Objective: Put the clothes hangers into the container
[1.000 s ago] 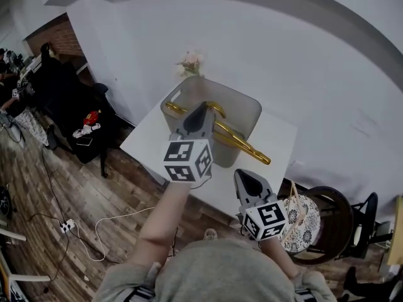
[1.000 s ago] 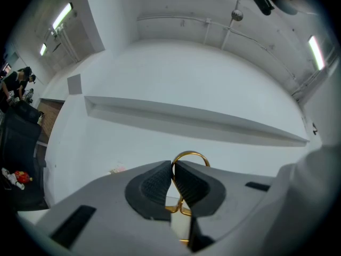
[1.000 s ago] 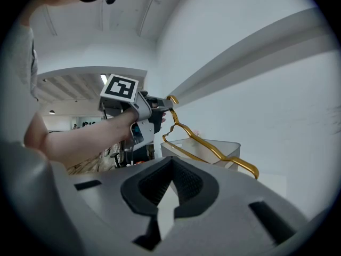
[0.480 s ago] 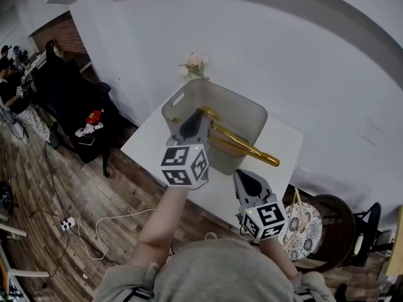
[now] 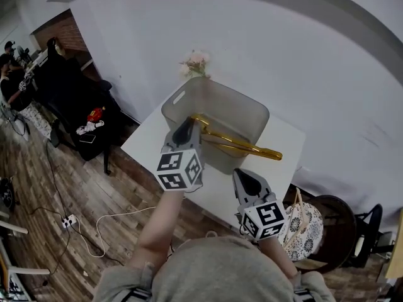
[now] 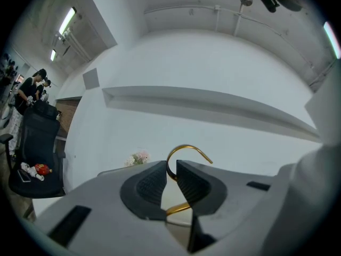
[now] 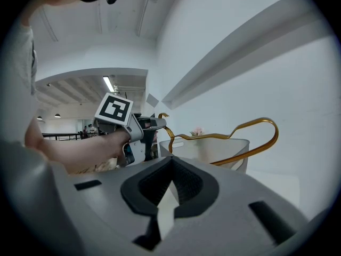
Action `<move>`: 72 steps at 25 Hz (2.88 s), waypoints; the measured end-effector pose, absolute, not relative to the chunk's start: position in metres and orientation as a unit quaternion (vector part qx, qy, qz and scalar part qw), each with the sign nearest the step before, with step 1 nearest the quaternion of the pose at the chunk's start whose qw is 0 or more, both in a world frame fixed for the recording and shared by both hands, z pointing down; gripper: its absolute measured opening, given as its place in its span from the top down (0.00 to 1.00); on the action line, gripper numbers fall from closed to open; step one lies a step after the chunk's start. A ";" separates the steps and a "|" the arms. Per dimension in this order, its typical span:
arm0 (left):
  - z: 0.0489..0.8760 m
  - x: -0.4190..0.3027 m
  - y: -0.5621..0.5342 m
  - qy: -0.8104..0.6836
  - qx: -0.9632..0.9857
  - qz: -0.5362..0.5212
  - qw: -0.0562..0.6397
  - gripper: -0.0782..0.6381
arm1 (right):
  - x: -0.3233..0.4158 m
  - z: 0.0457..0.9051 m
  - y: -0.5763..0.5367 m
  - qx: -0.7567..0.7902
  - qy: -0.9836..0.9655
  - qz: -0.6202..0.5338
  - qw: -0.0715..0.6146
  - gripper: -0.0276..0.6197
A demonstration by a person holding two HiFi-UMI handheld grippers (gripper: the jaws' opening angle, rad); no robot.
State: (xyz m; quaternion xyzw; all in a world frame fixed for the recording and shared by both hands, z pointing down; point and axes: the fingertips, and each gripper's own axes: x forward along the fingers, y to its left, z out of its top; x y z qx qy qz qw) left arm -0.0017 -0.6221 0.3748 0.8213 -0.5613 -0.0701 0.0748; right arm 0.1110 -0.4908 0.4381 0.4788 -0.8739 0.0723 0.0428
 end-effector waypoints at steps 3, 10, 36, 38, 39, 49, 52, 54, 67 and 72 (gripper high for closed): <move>0.383 -0.007 -0.623 -0.569 0.816 -0.061 0.076 0.84 | 0.110 0.439 -0.493 0.478 -0.875 0.073 0.041 0.96; 0.406 -0.016 -0.618 -0.581 0.809 -0.034 0.083 0.83 | 0.108 0.442 -0.495 0.475 -0.876 0.077 0.039 0.96; 0.443 -0.009 -0.585 -0.569 0.814 -0.002 0.115 0.82 | 0.111 0.444 -0.488 0.478 -0.874 0.083 0.037 0.96; 0.442 -0.007 -0.576 -0.564 0.817 -0.003 0.117 0.82 | 0.111 0.444 -0.482 0.479 -0.873 0.082 0.037 0.96; 0.441 -0.006 -0.570 -0.560 0.820 -0.002 0.120 0.83 | 0.111 0.443 -0.479 0.480 -0.873 0.081 0.037 0.96; 0.437 -0.006 -0.510 -0.541 0.833 -0.004 0.116 0.86 | 0.106 0.436 -0.442 0.488 -0.869 0.072 0.038 0.96; 0.435 -0.010 -0.491 -0.539 0.834 -0.006 0.118 0.87 | 0.102 0.433 -0.428 0.490 -0.868 0.071 0.039 0.96; 0.435 -0.016 -0.478 -0.538 0.835 -0.006 0.119 0.87 | 0.096 0.433 -0.417 0.491 -0.867 0.070 0.040 0.96; 0.434 -0.050 -0.373 -0.523 0.844 0.000 0.119 0.88 | 0.067 0.430 -0.332 0.502 -0.861 0.067 0.044 0.96; 0.440 -0.069 -0.332 -0.520 0.846 0.005 0.117 0.88 | 0.050 0.433 -0.298 0.506 -0.859 0.065 0.047 0.96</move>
